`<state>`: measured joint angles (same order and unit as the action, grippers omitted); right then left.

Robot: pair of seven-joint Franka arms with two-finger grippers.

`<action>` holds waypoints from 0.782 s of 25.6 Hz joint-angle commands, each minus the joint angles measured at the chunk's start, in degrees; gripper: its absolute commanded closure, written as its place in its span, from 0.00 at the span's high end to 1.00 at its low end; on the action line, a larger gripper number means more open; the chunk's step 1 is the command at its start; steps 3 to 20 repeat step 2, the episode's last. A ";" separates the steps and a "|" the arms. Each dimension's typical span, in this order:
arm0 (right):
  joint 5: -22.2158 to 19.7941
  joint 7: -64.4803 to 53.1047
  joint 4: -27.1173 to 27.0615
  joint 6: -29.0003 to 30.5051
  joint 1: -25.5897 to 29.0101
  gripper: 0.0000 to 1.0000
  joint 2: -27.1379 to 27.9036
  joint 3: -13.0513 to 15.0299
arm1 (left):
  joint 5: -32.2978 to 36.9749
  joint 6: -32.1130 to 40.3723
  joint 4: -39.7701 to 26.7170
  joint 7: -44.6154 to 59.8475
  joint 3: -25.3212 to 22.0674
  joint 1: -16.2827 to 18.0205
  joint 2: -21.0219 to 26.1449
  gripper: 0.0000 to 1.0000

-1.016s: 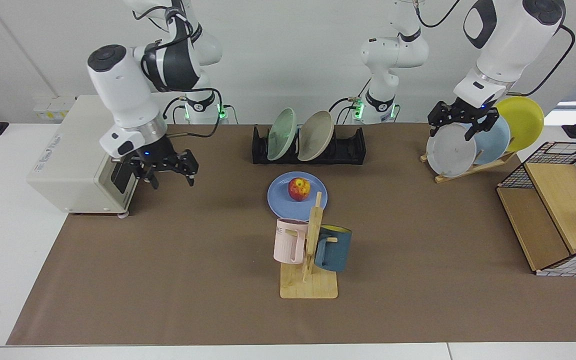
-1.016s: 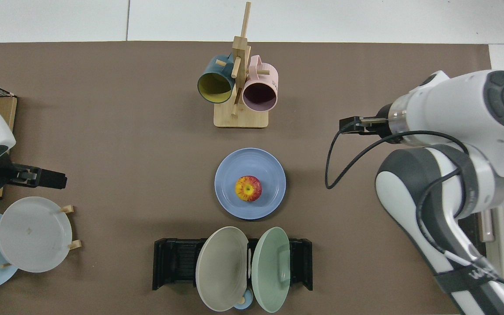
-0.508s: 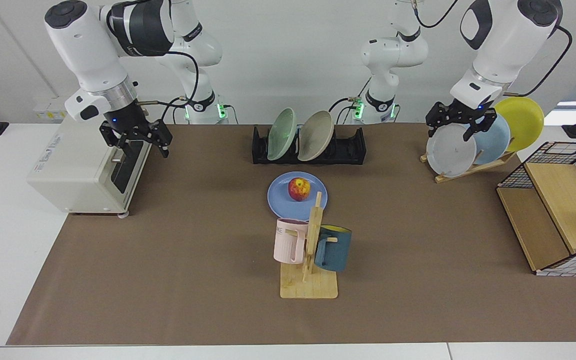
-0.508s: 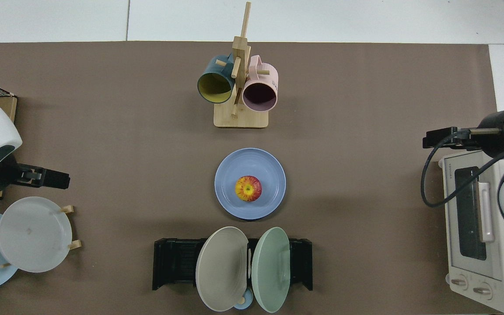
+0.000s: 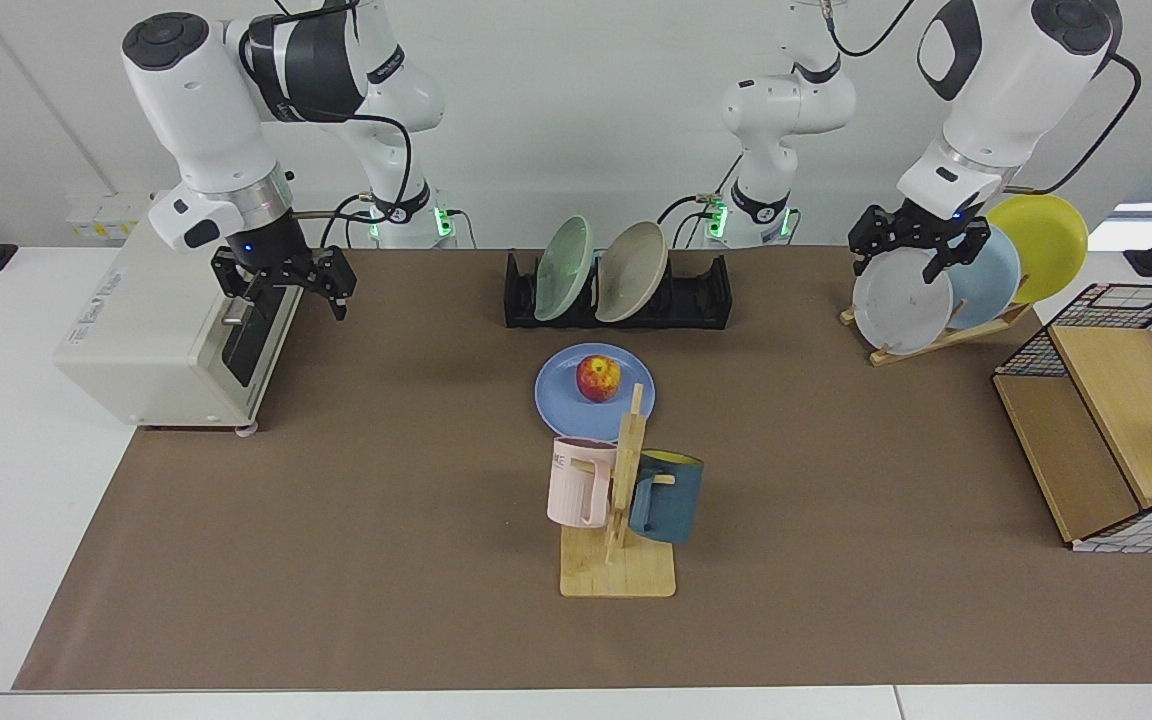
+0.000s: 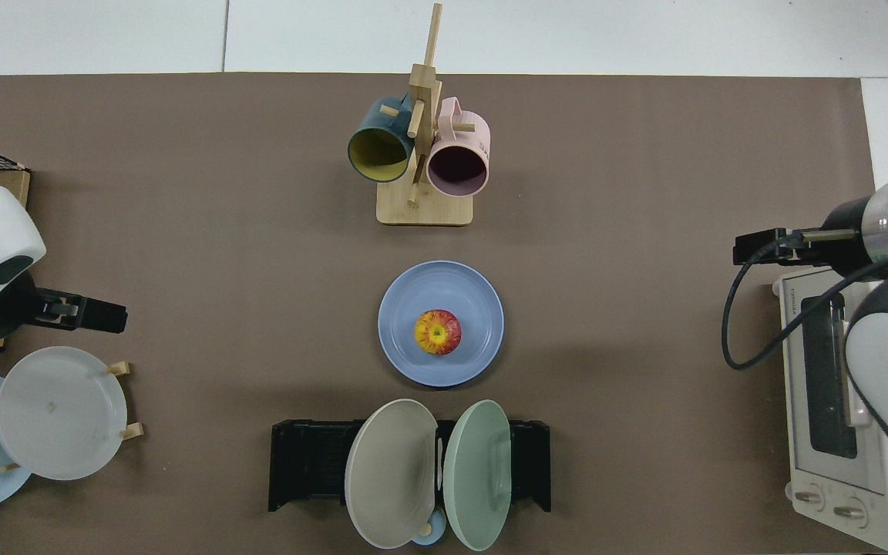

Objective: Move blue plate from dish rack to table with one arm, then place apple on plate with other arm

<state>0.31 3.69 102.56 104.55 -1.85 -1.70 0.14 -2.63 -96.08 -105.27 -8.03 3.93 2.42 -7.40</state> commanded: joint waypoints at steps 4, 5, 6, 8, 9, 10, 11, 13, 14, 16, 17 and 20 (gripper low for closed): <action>-1.54 1.50 -2.71 -0.22 -0.96 1.00 2.58 -0.31 | -2.99 -2.27 -0.11 5.66 0.46 1.19 0.11 1.00; -1.54 1.50 -2.71 -0.22 -0.96 1.00 2.58 -0.31 | -2.99 -2.27 -0.11 5.66 0.46 1.19 0.11 1.00; -1.54 1.50 -2.71 -0.22 -0.96 1.00 2.58 -0.31 | -2.99 -2.27 -0.11 5.66 0.46 1.19 0.11 1.00; -1.54 1.50 -2.71 -0.22 -0.96 1.00 2.58 -0.31 | -2.99 -2.27 -0.11 5.66 0.46 1.19 0.11 1.00; -1.54 1.50 -2.71 -0.22 -0.96 1.00 2.58 -0.31 | -2.99 -2.27 -0.11 5.66 0.46 1.19 0.11 1.00; -1.54 1.50 -2.71 -0.22 -0.96 1.00 2.58 -0.31 | -2.99 -2.27 -0.11 5.66 0.46 1.19 0.11 1.00; -1.54 1.50 -2.71 -0.22 -0.96 1.00 2.58 -0.31 | -2.99 -2.27 -0.11 5.66 0.46 1.19 0.11 1.00; -1.54 1.50 -2.71 -0.22 -0.96 1.00 2.58 -0.31 | -2.99 -2.27 -0.11 5.66 0.46 1.19 0.11 1.00; -1.54 1.50 -2.71 -0.22 -0.96 1.00 2.58 -0.31 | -2.99 -2.27 -0.11 5.66 0.46 1.19 0.11 1.00; -1.54 1.50 -2.71 -0.22 -0.96 1.00 2.58 -0.31 | -2.99 -2.27 -0.11 5.66 0.46 1.19 0.11 1.00; -1.54 1.50 -2.71 -0.22 -0.96 1.00 2.58 -0.31 | -2.99 -2.27 -0.11 5.66 0.46 1.19 0.11 1.00; -1.54 1.50 -2.71 -0.22 -0.96 1.00 2.58 -0.31 | -2.99 -2.27 -0.11 5.66 0.46 1.19 0.11 1.00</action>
